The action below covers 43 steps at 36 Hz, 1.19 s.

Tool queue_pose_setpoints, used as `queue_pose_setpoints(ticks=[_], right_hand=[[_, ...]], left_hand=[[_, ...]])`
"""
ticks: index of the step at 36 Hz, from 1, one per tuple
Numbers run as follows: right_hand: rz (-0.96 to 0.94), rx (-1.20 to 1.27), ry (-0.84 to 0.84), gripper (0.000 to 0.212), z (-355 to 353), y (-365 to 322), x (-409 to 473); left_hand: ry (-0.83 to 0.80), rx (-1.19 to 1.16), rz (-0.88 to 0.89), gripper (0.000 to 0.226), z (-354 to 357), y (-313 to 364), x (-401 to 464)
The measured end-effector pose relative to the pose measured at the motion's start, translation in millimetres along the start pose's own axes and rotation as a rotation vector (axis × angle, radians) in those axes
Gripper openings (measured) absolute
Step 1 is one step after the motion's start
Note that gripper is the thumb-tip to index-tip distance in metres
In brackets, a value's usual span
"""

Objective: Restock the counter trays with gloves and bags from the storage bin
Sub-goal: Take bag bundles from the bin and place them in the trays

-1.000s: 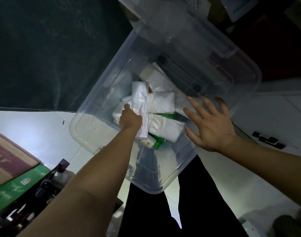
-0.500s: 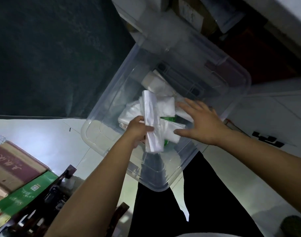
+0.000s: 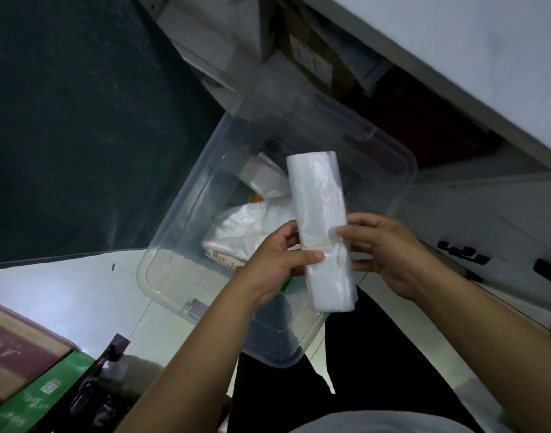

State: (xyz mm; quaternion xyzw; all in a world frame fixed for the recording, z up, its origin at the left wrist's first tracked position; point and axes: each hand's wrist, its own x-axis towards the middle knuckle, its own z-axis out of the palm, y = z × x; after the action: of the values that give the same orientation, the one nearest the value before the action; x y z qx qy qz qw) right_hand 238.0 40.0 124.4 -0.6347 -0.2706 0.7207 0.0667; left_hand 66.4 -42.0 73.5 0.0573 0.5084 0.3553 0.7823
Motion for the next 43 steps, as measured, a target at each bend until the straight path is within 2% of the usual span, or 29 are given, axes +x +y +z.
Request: queue_pose_setpoints(ticks=[5,7,9,11,13,15,18,23,26,29,34,39,43], right_hand=[[-0.036,-0.004,0.083,0.009,-10.8,6.0,-0.2],[-0.043,0.023,0.118,0.01,-13.8,10.8,1.7],[-0.044,0.053,0.162,0.012,-15.5,15.6,3.2],[-0.046,0.067,0.205,0.013,-17.2,22.1,1.7],[-0.059,0.054,0.242,0.015,-17.3,29.3,-1.3],[-0.067,0.034,0.283,0.017,-16.6,37.3,-5.6],[-0.054,0.011,0.343,0.018,-14.3,57.1,-11.6],[-0.062,0.098,0.43,0.021,1.4,88.1,-19.4],[-0.061,0.152,0.472,0.023,9.4,97.4,-25.2],[-0.092,0.19,0.473,0.021,15.4,100.7,-30.5],[-0.099,0.267,0.462,0.016,21.1,107.9,-41.5],[-0.094,0.394,0.484,0.016,27.2,113.3,-61.4],[-0.109,0.468,0.485,0.013,31.3,107.4,-86.0]], left_hand=[[-0.067,0.109,-0.066,0.049,10.9,-0.1,13.2],[-0.134,0.139,-0.132,0.046,0.7,1.7,23.5],[-0.115,0.198,-0.184,0.04,-17.8,4.7,37.5],[0.078,0.356,-0.172,0.034,-40.5,5.7,57.1],[0.359,0.717,-0.133,0.038,-67.6,3.8,77.6],[0.483,1.047,-0.146,0.046,-93.0,2.4,92.9],[0.432,1.17,-0.193,0.051,-117.7,1.9,111.5],[0.22,1.44,-0.13,0.066,-131.9,4.8,138.3],[0.115,1.541,-0.163,0.07,-130.4,2.1,153.0],[0.119,1.583,-0.128,0.06,-134.6,0.2,166.8],[0.145,1.618,0.033,0.03,-140.4,0.2,172.4],[0.025,1.557,0.038,0.036,-139.2,10.3,159.1],[0.068,1.537,0.113,0.019,-124.2,29.4,118.4]])
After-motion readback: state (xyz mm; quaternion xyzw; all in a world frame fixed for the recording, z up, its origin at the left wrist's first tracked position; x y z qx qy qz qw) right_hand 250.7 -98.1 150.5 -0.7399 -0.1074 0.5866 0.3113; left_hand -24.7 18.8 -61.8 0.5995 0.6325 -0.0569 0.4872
